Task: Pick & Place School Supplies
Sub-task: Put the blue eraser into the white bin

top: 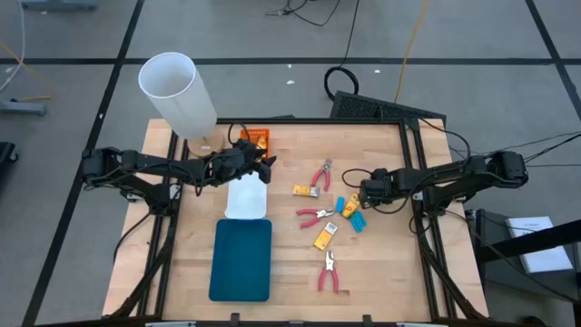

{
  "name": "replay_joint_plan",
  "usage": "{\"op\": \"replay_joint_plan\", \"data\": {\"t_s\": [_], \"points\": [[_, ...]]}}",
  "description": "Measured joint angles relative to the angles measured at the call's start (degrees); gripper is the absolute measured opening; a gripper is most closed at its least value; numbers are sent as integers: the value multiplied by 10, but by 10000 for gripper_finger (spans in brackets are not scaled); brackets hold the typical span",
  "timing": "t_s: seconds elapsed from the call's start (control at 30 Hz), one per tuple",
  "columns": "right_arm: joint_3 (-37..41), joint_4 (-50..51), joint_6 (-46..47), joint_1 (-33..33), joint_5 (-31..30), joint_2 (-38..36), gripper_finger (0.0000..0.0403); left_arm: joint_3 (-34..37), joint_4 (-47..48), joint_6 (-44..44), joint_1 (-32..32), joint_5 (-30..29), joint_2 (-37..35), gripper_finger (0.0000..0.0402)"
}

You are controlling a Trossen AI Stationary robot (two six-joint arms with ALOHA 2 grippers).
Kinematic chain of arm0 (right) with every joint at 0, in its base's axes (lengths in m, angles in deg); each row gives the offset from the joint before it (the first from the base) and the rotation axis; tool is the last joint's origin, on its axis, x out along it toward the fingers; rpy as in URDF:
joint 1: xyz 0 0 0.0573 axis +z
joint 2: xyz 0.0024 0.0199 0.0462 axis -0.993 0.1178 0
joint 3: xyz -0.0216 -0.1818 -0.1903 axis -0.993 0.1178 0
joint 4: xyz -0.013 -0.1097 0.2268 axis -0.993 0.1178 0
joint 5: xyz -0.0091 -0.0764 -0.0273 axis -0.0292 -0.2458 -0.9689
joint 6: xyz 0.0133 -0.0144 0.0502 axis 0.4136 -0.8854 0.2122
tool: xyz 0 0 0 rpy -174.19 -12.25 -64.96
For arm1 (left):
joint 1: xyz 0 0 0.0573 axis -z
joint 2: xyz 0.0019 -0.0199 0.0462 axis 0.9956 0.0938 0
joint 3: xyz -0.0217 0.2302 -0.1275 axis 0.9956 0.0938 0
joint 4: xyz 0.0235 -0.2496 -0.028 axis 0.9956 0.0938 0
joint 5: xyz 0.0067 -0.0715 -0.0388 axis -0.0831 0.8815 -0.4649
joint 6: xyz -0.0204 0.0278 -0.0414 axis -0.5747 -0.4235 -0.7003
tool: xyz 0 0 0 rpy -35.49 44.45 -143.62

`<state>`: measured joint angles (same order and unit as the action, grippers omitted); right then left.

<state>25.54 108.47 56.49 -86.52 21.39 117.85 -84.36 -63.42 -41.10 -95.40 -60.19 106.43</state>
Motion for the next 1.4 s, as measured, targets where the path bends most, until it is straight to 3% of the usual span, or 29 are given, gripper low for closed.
{"op": "replay_joint_plan", "data": {"t_s": [0.43,0.77,0.93,1.17,1.4], "points": [[0,-41,-61,0,0,-17,82,0,0,0,0,0,0,237],[-8,-139,-146,4,-54,-93,80,0,0,0,0,0,0,237],[-8,-295,-275,25,-87,-98,80,0,0,-5,0,1,0,237],[-8,-526,-522,62,-99,-65,80,0,0,-78,1,7,0,237],[-9,-665,-779,83,-155,-1,80,0,-47,-147,17,89,6,237]]}}
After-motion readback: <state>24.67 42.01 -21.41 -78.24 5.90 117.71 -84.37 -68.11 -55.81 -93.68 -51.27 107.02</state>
